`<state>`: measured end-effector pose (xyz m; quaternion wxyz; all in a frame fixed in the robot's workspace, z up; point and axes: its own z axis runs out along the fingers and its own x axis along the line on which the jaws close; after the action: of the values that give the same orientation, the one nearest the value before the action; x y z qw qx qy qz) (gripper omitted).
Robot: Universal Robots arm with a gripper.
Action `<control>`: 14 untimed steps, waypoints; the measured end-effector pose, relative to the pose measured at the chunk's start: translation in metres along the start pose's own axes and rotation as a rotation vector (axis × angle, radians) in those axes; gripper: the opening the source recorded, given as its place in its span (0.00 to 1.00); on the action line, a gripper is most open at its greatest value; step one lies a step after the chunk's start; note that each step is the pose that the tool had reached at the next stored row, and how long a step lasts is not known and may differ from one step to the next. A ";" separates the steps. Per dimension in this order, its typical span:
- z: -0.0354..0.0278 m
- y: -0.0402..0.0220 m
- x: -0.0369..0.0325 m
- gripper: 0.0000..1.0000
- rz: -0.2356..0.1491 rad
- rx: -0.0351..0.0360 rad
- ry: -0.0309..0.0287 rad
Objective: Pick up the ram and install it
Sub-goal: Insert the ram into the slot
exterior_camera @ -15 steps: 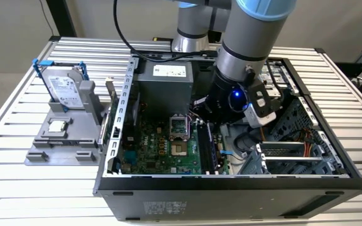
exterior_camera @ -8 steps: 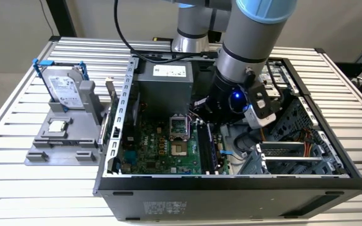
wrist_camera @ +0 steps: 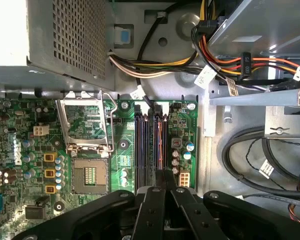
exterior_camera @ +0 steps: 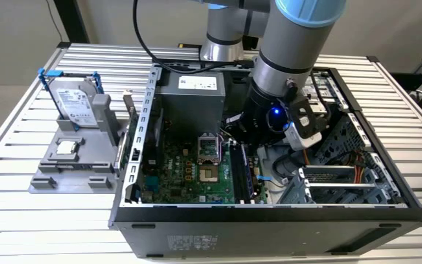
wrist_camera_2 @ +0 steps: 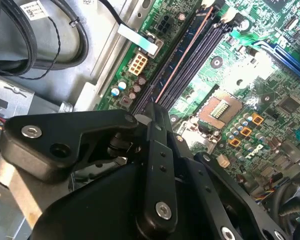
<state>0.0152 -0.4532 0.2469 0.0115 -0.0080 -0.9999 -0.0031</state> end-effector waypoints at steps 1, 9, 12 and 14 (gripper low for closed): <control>0.0000 0.0000 0.0000 1.00 0.000 0.0000 0.0000; 0.0059 0.0000 0.0010 1.00 -0.006 0.0000 -0.0004; 0.0113 0.0000 0.0011 1.00 -0.057 0.0012 -0.0009; 0.0145 0.0000 0.0011 1.00 -0.092 0.0020 -0.0007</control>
<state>0.0137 -0.4531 0.2325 0.0110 0.0382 -0.9992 -0.0026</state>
